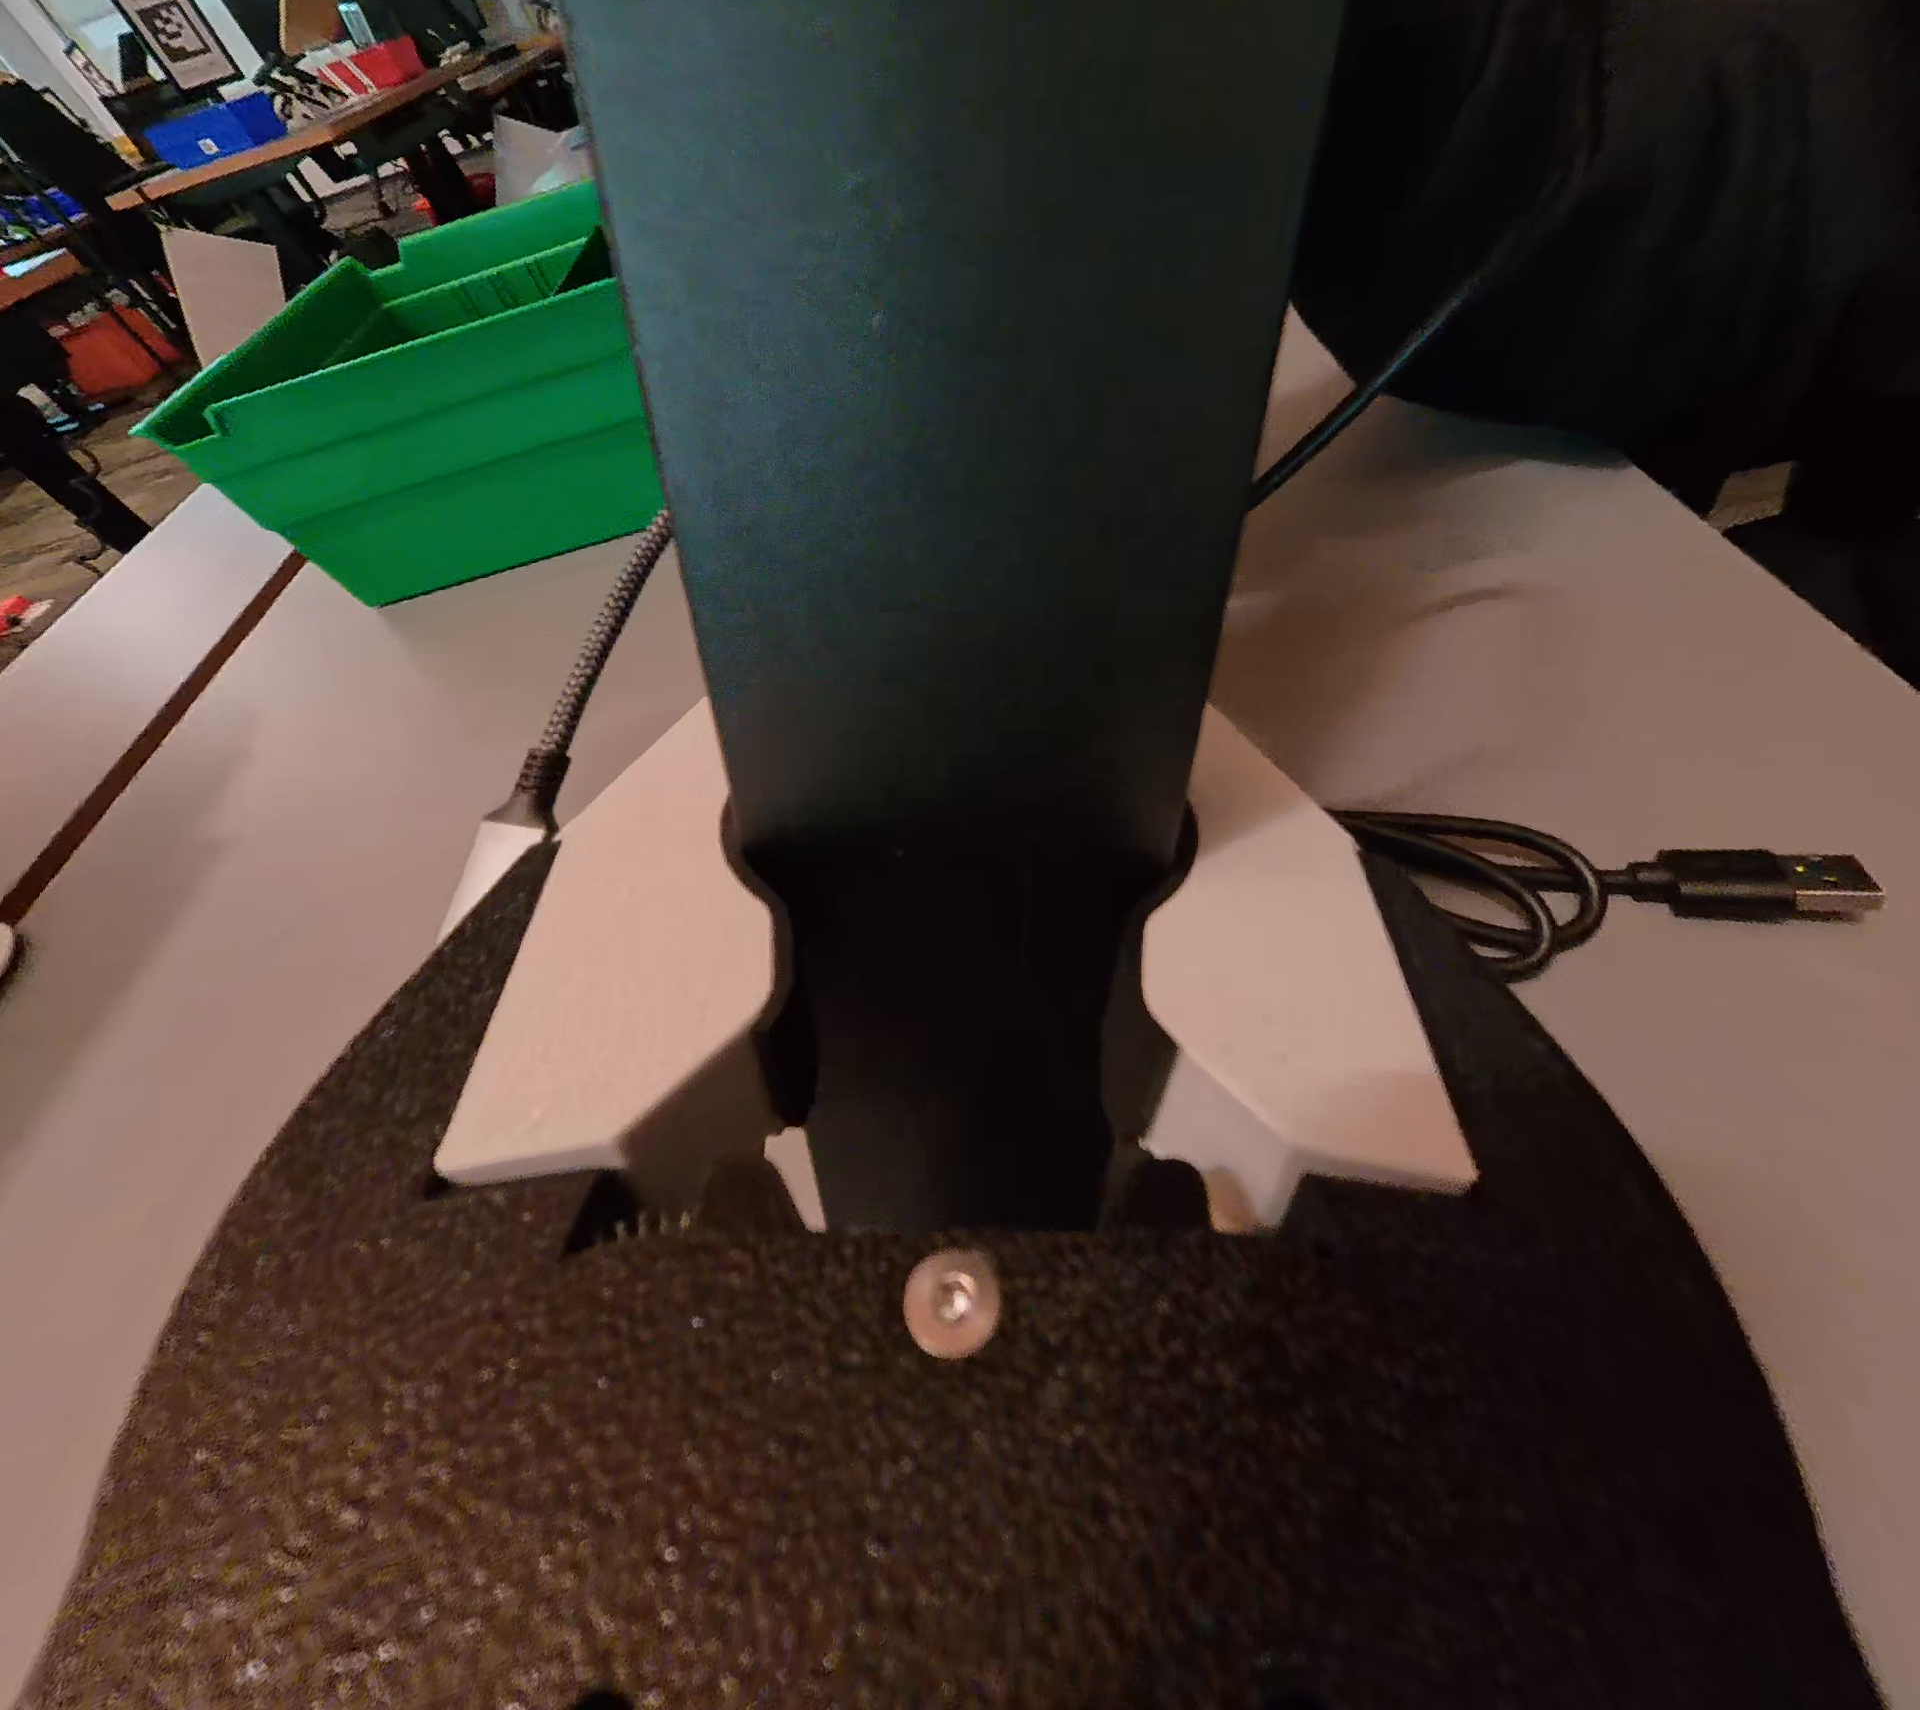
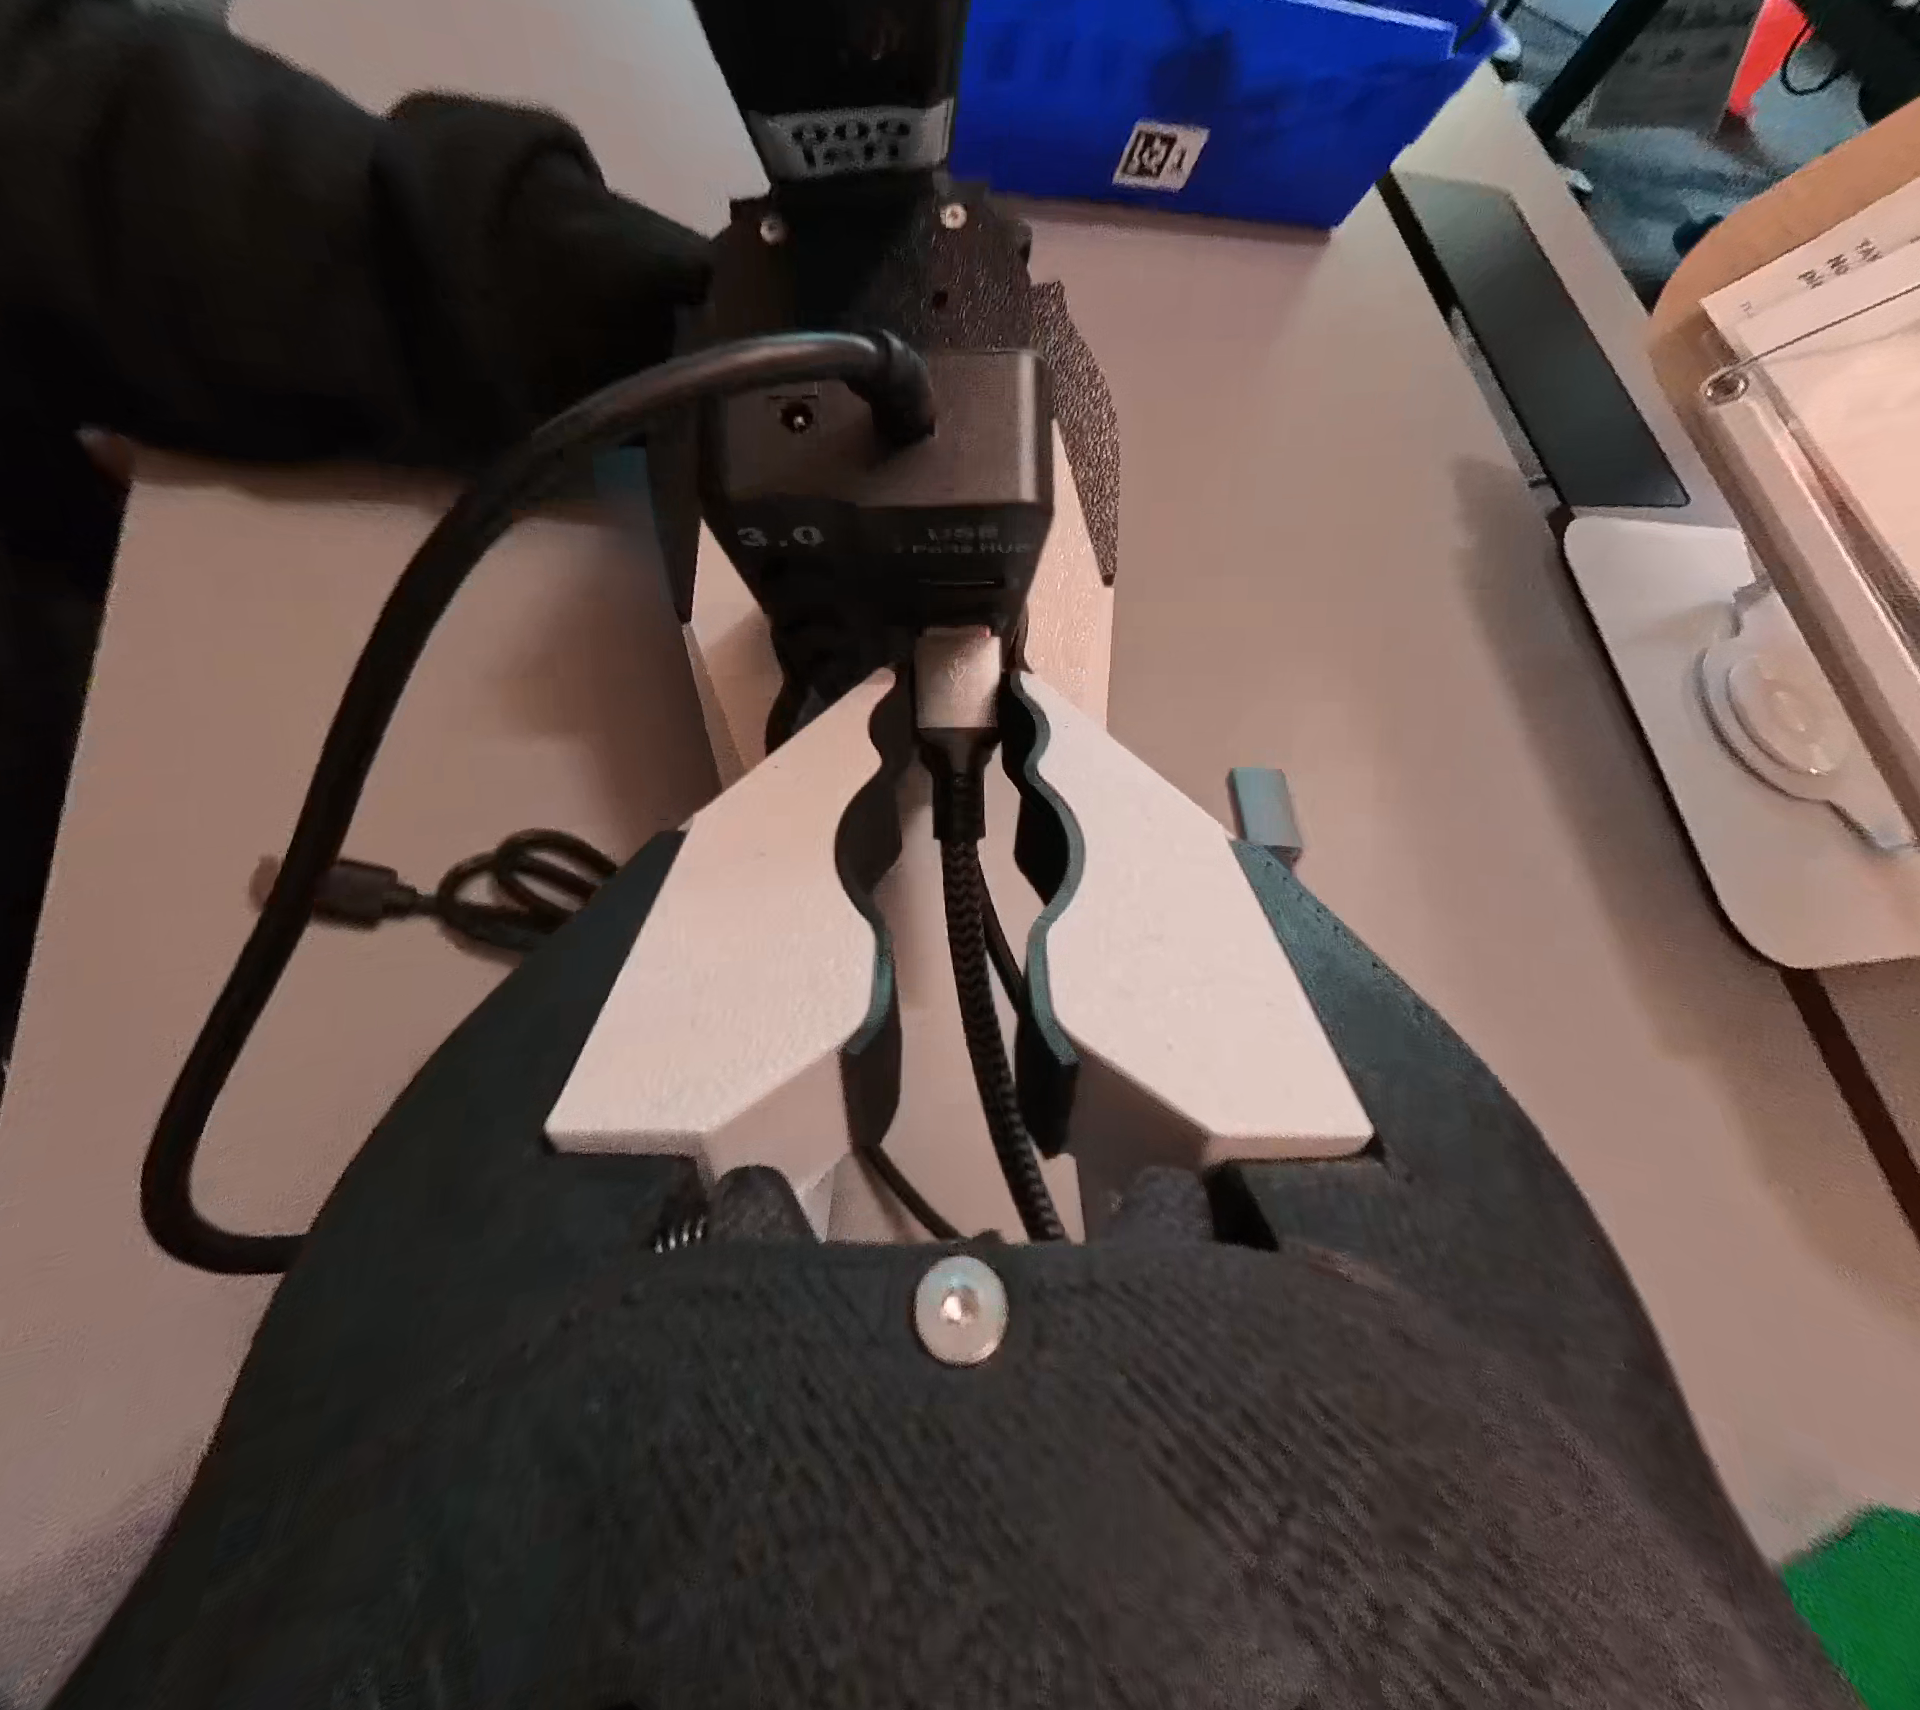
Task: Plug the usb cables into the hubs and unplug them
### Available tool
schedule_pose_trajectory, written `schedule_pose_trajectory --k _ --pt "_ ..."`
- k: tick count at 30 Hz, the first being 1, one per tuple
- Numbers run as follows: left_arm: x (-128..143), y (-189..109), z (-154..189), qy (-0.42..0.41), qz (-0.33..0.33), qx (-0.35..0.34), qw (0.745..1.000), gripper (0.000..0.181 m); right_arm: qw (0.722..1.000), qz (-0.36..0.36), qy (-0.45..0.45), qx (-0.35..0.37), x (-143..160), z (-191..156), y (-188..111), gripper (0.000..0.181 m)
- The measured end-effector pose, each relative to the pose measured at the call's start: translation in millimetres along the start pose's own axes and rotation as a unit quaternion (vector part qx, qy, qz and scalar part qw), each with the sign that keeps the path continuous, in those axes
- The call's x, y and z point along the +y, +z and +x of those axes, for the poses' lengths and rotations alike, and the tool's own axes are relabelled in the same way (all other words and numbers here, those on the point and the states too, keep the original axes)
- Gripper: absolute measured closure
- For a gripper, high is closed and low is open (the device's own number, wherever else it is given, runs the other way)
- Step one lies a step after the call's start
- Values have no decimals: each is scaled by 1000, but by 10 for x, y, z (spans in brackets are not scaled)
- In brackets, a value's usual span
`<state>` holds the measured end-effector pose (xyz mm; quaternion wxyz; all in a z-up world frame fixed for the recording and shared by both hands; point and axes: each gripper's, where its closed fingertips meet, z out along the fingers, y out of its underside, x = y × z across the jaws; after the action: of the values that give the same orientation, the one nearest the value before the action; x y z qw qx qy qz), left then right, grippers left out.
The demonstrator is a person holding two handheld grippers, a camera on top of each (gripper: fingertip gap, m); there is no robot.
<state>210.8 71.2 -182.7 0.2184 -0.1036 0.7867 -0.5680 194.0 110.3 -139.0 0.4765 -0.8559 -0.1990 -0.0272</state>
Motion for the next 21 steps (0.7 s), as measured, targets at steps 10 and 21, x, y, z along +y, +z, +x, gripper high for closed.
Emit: schedule_pose_trajectory --k 10,21 --pt "-160 -231 -85 -14 14 -37 999 118 999 41 13 13 -148 44 -33 166" --pt "-317 -365 -15 4 24 -33 999 129 1000 23 -3 16 -161 -4 -61 166"
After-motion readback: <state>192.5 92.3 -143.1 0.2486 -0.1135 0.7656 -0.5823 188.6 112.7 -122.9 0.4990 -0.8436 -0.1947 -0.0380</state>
